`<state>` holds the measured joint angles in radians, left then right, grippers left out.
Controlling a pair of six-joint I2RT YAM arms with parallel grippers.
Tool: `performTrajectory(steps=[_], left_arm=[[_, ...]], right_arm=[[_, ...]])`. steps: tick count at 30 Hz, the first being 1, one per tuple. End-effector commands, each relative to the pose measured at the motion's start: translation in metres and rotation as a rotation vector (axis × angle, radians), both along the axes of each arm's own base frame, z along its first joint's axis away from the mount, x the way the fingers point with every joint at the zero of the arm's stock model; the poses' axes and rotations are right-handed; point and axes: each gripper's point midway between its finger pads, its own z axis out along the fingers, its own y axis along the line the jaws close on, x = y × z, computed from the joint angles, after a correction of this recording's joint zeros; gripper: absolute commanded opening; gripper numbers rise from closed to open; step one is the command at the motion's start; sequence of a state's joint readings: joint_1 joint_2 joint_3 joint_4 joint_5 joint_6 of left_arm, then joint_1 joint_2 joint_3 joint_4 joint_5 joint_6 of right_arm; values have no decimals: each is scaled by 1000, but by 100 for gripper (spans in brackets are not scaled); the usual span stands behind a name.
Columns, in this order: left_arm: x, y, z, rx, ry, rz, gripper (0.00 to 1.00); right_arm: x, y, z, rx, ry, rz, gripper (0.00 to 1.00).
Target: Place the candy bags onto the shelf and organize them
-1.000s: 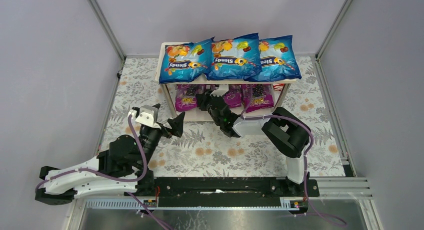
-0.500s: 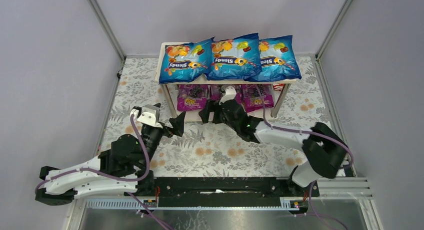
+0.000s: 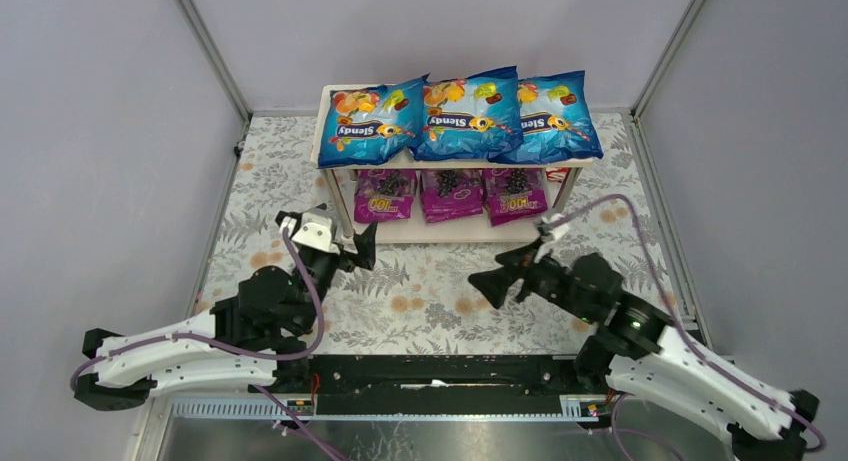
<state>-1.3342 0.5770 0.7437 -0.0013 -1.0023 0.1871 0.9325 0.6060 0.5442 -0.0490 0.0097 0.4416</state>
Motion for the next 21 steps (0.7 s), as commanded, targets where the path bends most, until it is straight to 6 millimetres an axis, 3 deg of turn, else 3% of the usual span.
performTrajectory(steps=[1, 4, 9, 10, 13, 16, 21], left_arm=[[-3, -1, 30, -131, -27, -37, 99], [-7, -10, 57, -134, -26, -90, 99], [-18, -10, 139, -161, -48, -184, 99], [-21, -8, 157, -179, -56, -207, 99], [-32, 1, 206, -222, -77, -269, 99], [-41, 17, 241, -288, -94, -306, 99], [-50, 43, 262, -412, -142, -329, 99]], right_arm=[[-16, -51, 51, 12, -97, -79, 100], [-16, -91, 107, 72, -199, -204, 100], [-15, -144, 189, 104, -340, -370, 100], [-12, -146, 192, 72, -344, -385, 100], [-14, -162, 228, 49, -387, -422, 100], [-20, -173, 253, 85, -450, -433, 100], [-32, -188, 269, 142, -491, -435, 100]])
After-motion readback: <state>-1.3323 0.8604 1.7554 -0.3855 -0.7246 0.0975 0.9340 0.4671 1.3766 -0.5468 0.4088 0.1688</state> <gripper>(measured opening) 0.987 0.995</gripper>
